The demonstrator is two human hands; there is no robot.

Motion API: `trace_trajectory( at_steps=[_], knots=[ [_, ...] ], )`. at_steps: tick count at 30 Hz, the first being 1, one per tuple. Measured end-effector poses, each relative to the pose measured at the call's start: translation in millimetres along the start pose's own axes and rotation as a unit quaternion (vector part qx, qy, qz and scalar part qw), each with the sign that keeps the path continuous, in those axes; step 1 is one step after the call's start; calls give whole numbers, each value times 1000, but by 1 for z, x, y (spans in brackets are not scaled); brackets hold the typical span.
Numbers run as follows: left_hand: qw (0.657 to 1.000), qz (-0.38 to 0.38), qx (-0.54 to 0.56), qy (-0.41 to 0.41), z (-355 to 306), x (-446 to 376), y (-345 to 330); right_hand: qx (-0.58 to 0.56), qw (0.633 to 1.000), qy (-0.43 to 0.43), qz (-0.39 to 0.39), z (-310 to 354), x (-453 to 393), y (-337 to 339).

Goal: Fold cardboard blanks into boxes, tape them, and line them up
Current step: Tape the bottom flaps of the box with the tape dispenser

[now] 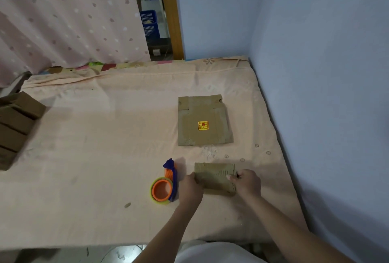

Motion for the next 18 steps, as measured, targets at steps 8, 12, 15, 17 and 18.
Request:
trace_trajectory(
  at_steps=[8, 12, 15, 17, 18],
  knots=[
    [1000, -10, -23, -10, 5, -20, 1, -191, 976, -97, -30, -12, -3, -5],
    [999, 1, 27, 17, -1, -29, 4, -135, 988, -77, -16, -13, -9, -4],
    [999, 2, 23, 36, -4, -34, 8, -94, 993, -66, -4, -9, -13, -2],
    [997, 13, 44, 57, -1, -39, 9, -81, 995, -63, -3, -12, -17, -2],
    [995, 23, 64, 67, 1, -42, 8, -87, 994, -64, 0, -14, -20, -2]
  ],
)
Point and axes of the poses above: each hand's wrist, its own x-axis away from the middle knuckle, its own y-axis out of the back of the hand, z = x × y, the point moved 1 cm from there along -x, towards the middle knuckle, and after that the axes turned 9 degrees about y, right-handed, at the moved point
